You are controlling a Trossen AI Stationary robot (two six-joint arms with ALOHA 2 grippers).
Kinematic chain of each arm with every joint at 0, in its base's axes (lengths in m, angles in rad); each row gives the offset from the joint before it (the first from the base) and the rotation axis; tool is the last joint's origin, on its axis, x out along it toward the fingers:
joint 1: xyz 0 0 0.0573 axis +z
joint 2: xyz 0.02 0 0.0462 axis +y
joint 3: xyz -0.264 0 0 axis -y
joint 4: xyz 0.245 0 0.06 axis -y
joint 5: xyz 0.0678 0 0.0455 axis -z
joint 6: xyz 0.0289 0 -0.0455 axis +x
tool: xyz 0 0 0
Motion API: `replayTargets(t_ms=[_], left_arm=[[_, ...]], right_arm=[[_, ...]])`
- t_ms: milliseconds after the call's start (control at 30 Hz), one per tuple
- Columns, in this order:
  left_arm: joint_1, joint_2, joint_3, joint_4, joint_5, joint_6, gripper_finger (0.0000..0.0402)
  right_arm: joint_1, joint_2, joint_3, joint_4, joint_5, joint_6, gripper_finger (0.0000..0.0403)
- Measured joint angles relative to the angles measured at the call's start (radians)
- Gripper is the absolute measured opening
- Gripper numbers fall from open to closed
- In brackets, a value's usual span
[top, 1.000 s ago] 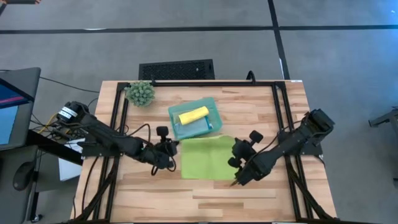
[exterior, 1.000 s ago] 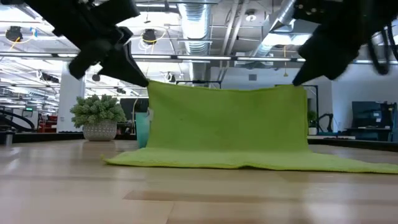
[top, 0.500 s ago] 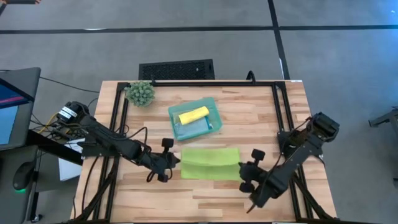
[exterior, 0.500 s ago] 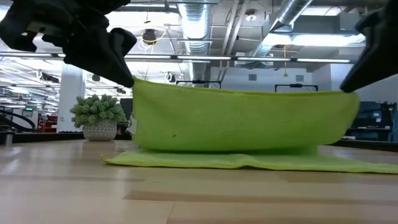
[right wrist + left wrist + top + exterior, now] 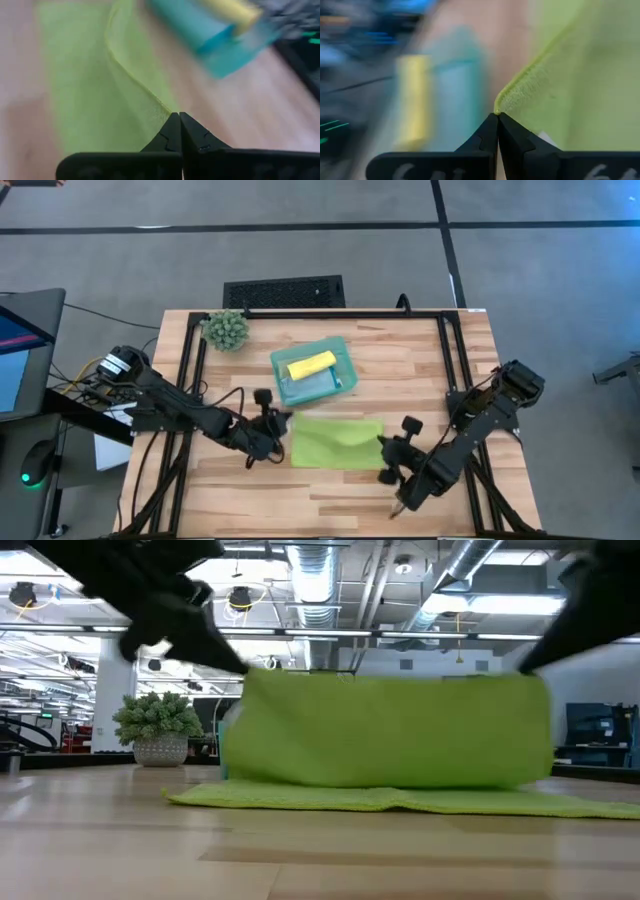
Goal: Fold microfiber towels
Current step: Fold the light green towel
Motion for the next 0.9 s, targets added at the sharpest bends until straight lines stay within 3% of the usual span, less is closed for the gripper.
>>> replayTargets(t_ms=[133, 300, 367, 500, 700, 900], left_arm=[[0.021, -0.001, 0.0, 0.028, -0.271, 0.021, 0.0], [0.082, -0.002, 0.001, 0.033, -0.305, 0.112, 0.0], [0.109, -0.001, 0.001, 0.031, -0.248, 0.101, 0.0], [0.134, 0.0, 0.001, 0.011, -0.034, 0.061, 0.0], [0.099, 0.0, 0.001, -0.031, 0.093, 0.008, 0.0], [0.039, 0.0, 0.001, -0.055, 0.346, -0.025, 0.0]], right_arm=[[-0.058, 0.0, 0.003, -0.129, 0.155, 0.205, 0.0004], [-0.155, 0.0, -0.004, -0.225, 0.187, 0.256, 0.0006], [-0.184, 0.0, -0.004, -0.21, 0.177, 0.203, 0.0005], [-0.188, 0.0, -0.004, -0.137, 0.121, 0.087, 0.0006], [-0.109, 0.0, -0.004, -0.057, 0.05, 0.038, 0.0003], [-0.021, 0.0, -0.004, -0.037, 0.0, 0.038, 0.0007]])
